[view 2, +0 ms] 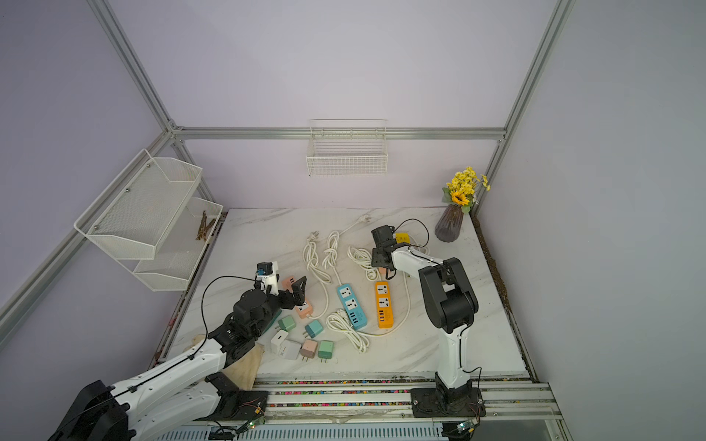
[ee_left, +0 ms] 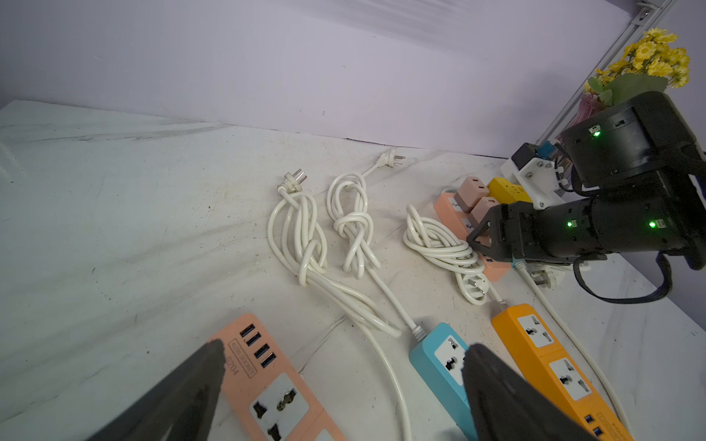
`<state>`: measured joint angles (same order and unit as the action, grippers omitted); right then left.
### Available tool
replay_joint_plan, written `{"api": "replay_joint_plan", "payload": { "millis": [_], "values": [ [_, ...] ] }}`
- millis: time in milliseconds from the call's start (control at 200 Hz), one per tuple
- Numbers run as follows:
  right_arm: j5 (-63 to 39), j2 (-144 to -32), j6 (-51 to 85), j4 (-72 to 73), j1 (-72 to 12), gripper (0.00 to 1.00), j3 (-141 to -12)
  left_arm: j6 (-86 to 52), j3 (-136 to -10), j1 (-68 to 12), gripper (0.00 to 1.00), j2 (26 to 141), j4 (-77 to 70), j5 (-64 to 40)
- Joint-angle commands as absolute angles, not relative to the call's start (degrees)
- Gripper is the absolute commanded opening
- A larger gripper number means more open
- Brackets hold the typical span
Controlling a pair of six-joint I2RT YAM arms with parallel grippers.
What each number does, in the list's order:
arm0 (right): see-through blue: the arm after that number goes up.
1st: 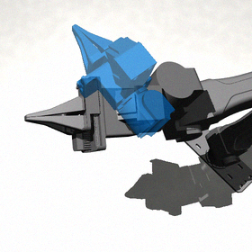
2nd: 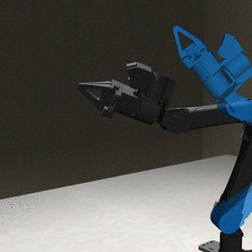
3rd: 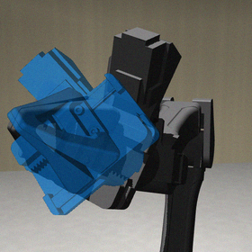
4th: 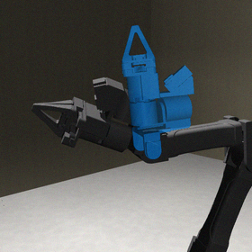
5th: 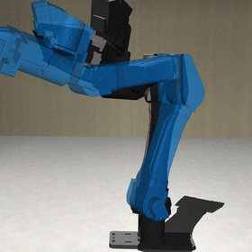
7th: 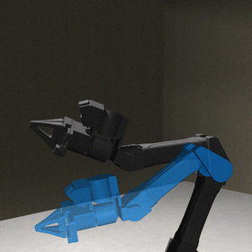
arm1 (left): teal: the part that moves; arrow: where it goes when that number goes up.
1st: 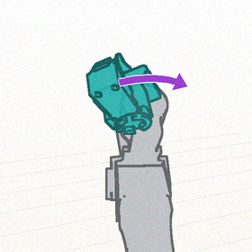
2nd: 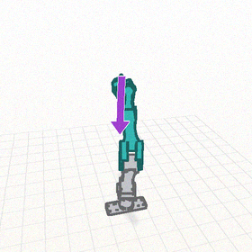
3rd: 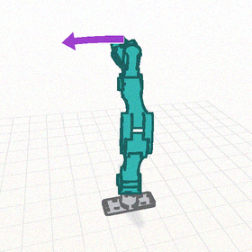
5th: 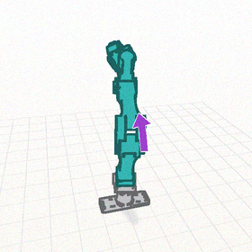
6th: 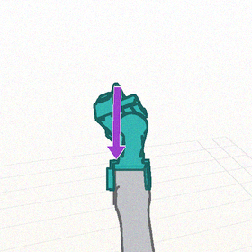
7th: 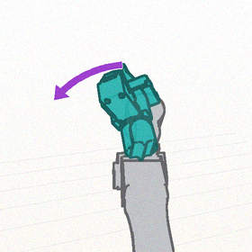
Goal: Pull the plug off the socket
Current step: Move the socket to the center of the board.
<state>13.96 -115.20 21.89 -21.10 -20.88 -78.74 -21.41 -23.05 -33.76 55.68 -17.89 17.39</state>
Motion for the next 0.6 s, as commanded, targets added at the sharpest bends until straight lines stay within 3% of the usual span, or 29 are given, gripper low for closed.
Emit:
{"api": "replay_joint_plan", "payload": {
  "millis": [0, 170, 195, 410, 595],
  "values": [
    [12.7, -118.0, 21.1, -23.6, -20.8, 0.69, -79.8, -20.5, -24.3, -33.3, 1.0, 55.0, -19.0, 17.8],
    [9.4, -120.7, 20.3, -25.1, -21.1, 0.68, -81.9, -20.5, -24.3, -33.4, 1.0, 54.9, -19.0, 17.7],
    [9.4, -120.8, 20.2, -25.1, -21.2, 0.62, -81.8, -20.5, -24.3, -33.3, 1.0, 54.9, -19.1, 17.8],
    [9.5, -117.6, 20.3, -23.3, -23.0, 0.46, -78.4, -20.5, -24.4, -33.4, 1.0, 55.1, -19.1, 17.6],
    [9.3, -113.2, 20.5, -22.9, -28.6, 0.44, -75.6, -20.5, -24.4, -33.3, 1.0, 55.0, -19.0, 17.6]
  ]
}}
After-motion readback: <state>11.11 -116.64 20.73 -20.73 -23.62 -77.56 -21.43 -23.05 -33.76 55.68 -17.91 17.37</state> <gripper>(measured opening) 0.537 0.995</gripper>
